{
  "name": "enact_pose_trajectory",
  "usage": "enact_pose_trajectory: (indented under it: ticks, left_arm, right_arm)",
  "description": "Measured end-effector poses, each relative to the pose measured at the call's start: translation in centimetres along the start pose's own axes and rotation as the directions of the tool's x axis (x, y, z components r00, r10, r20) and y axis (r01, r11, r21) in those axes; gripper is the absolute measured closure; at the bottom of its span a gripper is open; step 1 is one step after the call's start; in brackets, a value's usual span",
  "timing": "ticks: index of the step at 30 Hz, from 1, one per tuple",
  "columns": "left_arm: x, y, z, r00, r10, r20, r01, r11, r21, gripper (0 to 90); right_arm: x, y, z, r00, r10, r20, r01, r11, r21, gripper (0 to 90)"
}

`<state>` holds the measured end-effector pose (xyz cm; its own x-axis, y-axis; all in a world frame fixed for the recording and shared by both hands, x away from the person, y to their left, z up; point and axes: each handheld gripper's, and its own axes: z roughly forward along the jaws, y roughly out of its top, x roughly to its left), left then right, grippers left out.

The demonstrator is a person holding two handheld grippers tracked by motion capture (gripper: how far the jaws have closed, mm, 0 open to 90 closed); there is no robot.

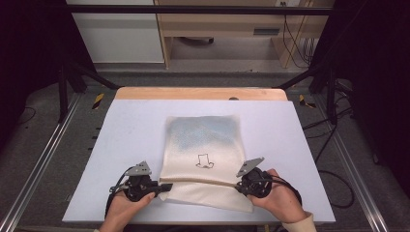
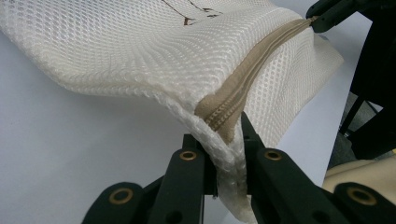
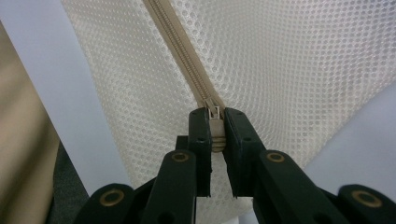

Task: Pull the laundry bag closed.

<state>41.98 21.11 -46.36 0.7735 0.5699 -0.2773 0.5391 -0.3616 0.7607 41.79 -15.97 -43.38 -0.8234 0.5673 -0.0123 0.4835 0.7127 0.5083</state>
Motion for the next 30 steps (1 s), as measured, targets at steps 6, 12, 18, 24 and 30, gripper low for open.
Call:
enact_pose_trajectory:
  ticks: [6, 12, 18, 24, 30]
  left_arm:
    - [0.1, 0.0, -0.1, 1.0000, -0.007, 0.003, 0.007, 1.0000, -0.006, 84.4]
    - [0.3, -0.1, -0.2, 0.9999, -0.013, 0.002, 0.013, 0.9999, -0.009, 84.4]
    - [0.3, -0.1, -0.3, 0.9999, -0.009, -0.005, 0.009, 0.9999, -0.012, 84.4]
    - [0.3, -0.1, -0.4, 0.9999, -0.010, -0.004, 0.010, 0.9999, -0.013, 84.4]
    - [0.4, 0.0, -0.5, 0.9999, -0.011, -0.003, 0.011, 0.9998, -0.014, 84.4]
  right_arm:
    - [-0.2, -0.4, -0.1, 1.0000, 0.009, 0.002, -0.009, 1.000, -0.002, 81.8]
    - [-0.3, -0.7, -0.3, 0.9999, 0.015, 0.002, -0.015, 1.000, -0.005, 81.8]
    - [-0.4, -1.1, -0.4, 0.9994, 0.034, 0.013, -0.034, 0.999, 0.001, 81.8]
    - [-0.6, -1.4, -0.4, 0.9993, 0.035, 0.010, -0.035, 0.999, 0.006, 81.8]
    - [-0.8, -1.7, -0.5, 0.9991, 0.040, 0.014, -0.040, 0.999, 0.007, 81.8]
